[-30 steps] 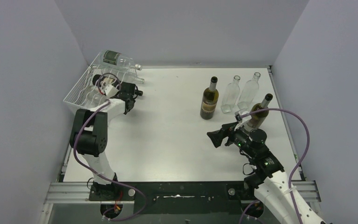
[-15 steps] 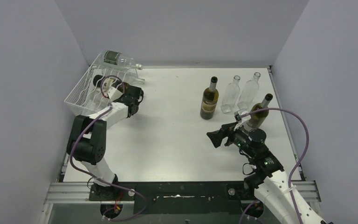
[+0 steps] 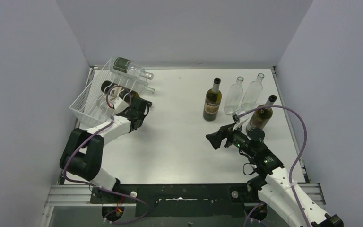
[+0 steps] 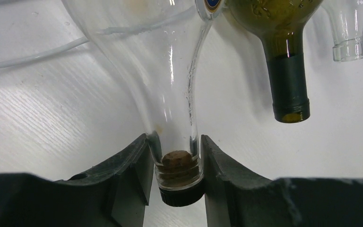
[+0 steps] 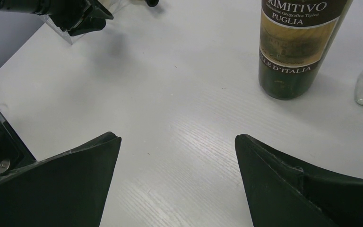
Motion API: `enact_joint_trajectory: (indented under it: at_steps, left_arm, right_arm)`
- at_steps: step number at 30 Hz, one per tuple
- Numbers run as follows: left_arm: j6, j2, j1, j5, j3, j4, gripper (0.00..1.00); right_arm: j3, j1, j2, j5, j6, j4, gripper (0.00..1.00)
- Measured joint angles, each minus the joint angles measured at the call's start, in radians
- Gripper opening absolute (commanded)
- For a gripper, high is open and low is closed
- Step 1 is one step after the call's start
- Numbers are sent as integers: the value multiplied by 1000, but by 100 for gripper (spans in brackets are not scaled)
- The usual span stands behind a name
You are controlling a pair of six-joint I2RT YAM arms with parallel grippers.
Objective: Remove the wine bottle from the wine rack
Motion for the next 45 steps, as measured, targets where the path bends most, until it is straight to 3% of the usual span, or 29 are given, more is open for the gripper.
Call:
enact_joint_trajectory:
  at_steps: [8, 15, 21, 31, 45]
  left_arm:
    - [33, -3, -18, -48, -83, 153, 0]
    - [-30, 80, -129, -259, -59, 150, 0]
    - [-171, 149, -184, -348, 26, 35, 0]
    - [-235, 116, -246, -409, 53, -76, 0]
    - [-377, 129, -360, -404, 173, -330, 0]
  right_arm:
    - [0, 31, 16, 13, 3, 27, 97]
    - [0, 48, 53, 27, 3, 38, 98]
    - [0, 53, 55, 43, 0, 37, 98]
    - [-10, 53, 62, 57, -4, 39, 98]
    - [-18, 60, 77, 60, -4, 44, 98]
